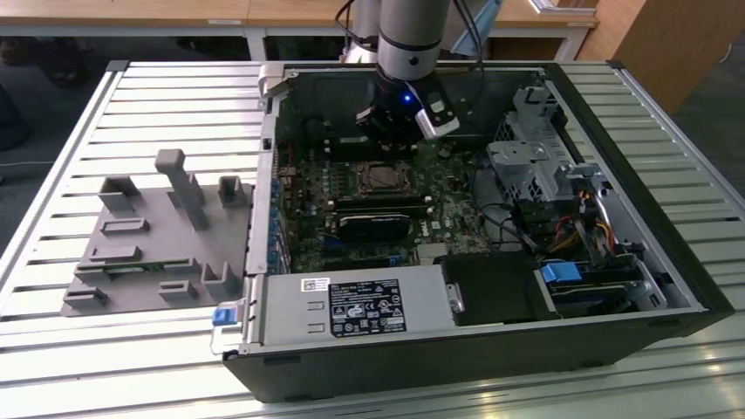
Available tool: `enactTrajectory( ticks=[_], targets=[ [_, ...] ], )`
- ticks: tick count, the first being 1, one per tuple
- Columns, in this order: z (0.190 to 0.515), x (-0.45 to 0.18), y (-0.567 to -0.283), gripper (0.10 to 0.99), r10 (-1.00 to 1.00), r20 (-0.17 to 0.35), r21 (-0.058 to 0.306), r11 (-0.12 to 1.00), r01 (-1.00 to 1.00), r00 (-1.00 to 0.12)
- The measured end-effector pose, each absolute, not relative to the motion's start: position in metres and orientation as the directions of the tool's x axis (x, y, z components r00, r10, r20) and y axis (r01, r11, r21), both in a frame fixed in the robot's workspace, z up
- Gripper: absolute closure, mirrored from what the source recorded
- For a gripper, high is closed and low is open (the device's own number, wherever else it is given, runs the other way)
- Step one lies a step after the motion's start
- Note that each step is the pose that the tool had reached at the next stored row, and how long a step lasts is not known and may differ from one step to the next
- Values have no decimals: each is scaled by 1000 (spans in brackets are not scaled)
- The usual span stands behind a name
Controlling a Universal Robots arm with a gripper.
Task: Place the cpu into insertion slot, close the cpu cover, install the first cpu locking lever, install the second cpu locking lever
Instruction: 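Install the second cpu locking lever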
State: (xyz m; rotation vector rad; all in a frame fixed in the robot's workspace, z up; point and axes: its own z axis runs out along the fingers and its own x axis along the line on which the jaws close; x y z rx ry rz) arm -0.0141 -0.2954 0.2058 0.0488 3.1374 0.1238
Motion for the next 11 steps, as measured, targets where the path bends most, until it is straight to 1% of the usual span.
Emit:
enactTrajectory(
  ticks=[11],
  targets=[
    [206, -14, -300, 980, 31, 0, 79, 996, 31, -1000]
  ],
)
